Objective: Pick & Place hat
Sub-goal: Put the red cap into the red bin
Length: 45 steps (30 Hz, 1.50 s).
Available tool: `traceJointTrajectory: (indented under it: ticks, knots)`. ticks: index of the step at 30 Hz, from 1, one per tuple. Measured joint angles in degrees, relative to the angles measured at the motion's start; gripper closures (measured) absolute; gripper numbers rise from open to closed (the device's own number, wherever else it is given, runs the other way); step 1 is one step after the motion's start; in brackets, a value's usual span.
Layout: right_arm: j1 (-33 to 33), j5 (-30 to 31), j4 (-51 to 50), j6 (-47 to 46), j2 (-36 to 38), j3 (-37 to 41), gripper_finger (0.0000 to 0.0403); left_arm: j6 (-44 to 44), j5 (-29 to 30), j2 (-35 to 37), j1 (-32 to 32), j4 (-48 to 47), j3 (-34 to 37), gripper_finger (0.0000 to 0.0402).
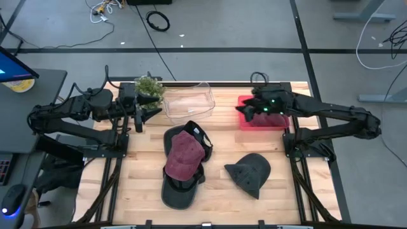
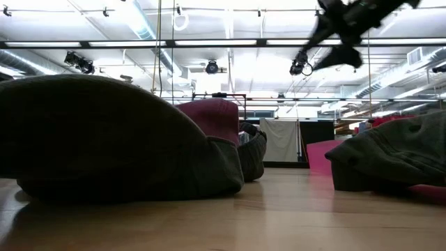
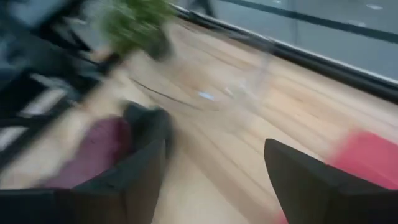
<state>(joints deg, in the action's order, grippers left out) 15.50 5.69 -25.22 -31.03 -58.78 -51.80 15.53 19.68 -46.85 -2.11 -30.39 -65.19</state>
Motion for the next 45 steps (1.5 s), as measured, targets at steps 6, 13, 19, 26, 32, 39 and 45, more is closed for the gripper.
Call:
traceJointTrajectory:
  ticks: [6, 13, 19, 26, 32, 39, 45]
  knots:
    - [-4.3, -2.9, 3.4, 3.5, -13.8, -9.2, 0.0130, -0.1, 0.0, 0.0, 0.0, 0.0, 0.0, 0.0161]
    - [-9.1, -6.9, 0.8, 12.2, -32.0, -26.7, 0.0125, 0.3, 0.0, 0.0, 0.0, 0.0, 0.0, 0.0161]
    - [-9.8, -11.0, -3.4, 13.8, -43.9, -36.7, 0.0122, 0.3, 0.0, 0.0, 0.0, 0.0, 0.0, 0.0161]
    - [-10.9, -13.9, -4.8, 12.7, -51.0, -38.1, 0.0122, 0.8, 0.0, 0.0, 0.0, -1.6, 0.0, 0.0161]
    - [-11.7, -13.7, -5.4, 10.9, -52.2, -38.1, 0.0122, 0.8, -1.7, 0.0, 0.0, -2.6, 0.0, 0.0161]
    - [-12.1, -13.8, -4.1, 10.5, -54.0, -38.2, 0.0122, 0.8, -1.9, 0.0, 0.0, -2.5, 0.0, 0.0161]
    - [-12.1, -14.8, -7.0, 9.9, -53.3, -38.2, 0.0124, 1.0, -5.1, 0.0, 0.0, -3.5, 0.0, 0.0161]
